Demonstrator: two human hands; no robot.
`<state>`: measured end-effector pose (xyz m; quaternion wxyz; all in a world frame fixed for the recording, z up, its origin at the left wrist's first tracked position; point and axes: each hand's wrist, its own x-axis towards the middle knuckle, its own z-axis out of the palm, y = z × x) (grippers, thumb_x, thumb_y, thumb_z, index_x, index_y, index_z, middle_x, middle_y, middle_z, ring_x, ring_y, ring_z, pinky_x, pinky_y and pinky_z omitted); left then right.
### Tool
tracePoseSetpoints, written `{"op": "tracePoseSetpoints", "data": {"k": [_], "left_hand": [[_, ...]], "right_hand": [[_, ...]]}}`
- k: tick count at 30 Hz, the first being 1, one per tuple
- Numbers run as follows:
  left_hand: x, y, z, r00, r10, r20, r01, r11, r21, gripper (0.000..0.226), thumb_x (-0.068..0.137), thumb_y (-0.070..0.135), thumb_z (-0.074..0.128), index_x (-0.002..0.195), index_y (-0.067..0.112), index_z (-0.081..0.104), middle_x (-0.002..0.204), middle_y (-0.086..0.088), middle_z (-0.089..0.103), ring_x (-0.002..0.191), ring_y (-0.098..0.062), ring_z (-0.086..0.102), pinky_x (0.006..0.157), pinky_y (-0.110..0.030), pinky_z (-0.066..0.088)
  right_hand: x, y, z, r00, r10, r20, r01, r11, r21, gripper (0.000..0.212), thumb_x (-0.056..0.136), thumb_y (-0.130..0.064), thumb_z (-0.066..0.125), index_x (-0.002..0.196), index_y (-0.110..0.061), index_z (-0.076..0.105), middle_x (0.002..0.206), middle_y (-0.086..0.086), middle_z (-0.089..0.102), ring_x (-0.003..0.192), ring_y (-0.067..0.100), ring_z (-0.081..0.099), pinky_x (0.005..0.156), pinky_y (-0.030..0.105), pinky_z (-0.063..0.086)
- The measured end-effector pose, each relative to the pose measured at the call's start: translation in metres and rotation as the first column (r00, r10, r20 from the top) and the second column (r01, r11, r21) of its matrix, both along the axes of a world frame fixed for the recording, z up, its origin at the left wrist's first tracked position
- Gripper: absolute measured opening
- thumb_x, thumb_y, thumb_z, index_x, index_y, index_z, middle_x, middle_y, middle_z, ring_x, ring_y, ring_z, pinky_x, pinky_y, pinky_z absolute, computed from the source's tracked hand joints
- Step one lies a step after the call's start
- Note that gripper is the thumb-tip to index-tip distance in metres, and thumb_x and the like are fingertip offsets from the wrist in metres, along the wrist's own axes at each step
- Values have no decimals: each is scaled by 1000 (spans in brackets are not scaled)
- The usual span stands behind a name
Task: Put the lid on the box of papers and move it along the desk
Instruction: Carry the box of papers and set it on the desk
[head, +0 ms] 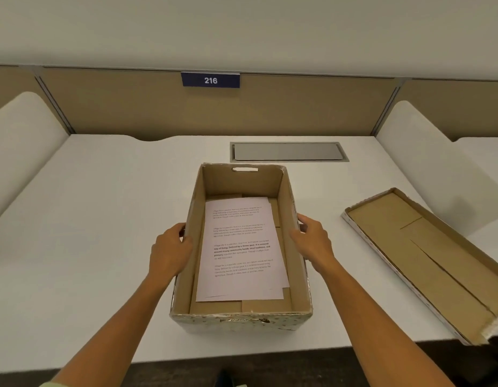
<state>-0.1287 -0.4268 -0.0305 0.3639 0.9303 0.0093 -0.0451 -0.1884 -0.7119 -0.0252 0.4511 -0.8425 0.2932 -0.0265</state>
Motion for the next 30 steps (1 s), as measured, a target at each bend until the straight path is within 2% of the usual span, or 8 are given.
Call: {"op": "tracePoseSetpoints", "data": {"k": [2,4,9,16,21,26,30], "left_hand": [[-1,-1,-1,1000,27,-3,-27,999,-39,39,97,30,54,133,14,58,130,-10,66,111,-33,65,94,-50,51],[-2,-2,0,999,47,-7,-47,997,-55,43,96,35,55,135,18,55,133,-9,64,112,-34,65,95,-53,51],[-1,-3,2,998,56,-35,-59,994,-87,52,96,37,55,145,23,43,142,-6,57,114,-34,64,96,-58,49],[0,-3,12,992,40,-122,-59,985,-163,61,93,38,60,147,21,37,148,-9,50,125,-37,56,96,-56,49],[-22,-14,33,999,41,5,-40,988,-149,60,92,35,62,146,20,40,151,-8,47,133,-35,49,103,-55,43],[-63,-52,59,989,23,144,2,985,-172,55,92,35,61,143,23,44,151,-8,45,134,-35,47,105,-55,42],[-92,-92,71,975,-24,223,73,974,-215,48,94,36,59,139,30,46,145,-5,51,122,-32,57,94,-52,53]], "right_hand": [[-1,3,-2,1000,-25,-6,25,999,-29,48,98,-33,59,145,-26,55,141,4,64,121,28,64,91,43,58],[-3,6,-4,999,-53,-7,52,998,-35,47,98,-34,59,143,-23,57,140,3,65,122,27,64,97,45,55],[-9,9,-7,992,-128,17,128,992,-3,42,99,-40,58,135,-20,64,135,4,68,120,26,65,98,45,55],[-18,1,0,994,-91,65,84,991,105,52,98,-47,58,143,-21,55,142,5,62,128,26,60,102,43,52],[-38,-18,5,993,-66,98,52,989,139,54,97,-53,55,143,-24,53,143,4,61,125,25,63,105,46,51],[-78,-51,8,992,-37,121,16,985,173,51,97,-48,58,143,-27,53,140,-1,62,121,22,64,101,39,52],[-117,-85,11,990,-37,137,13,984,176,49,98,-43,60,144,-27,53,140,-5,61,113,14,64,90,27,50]]}}
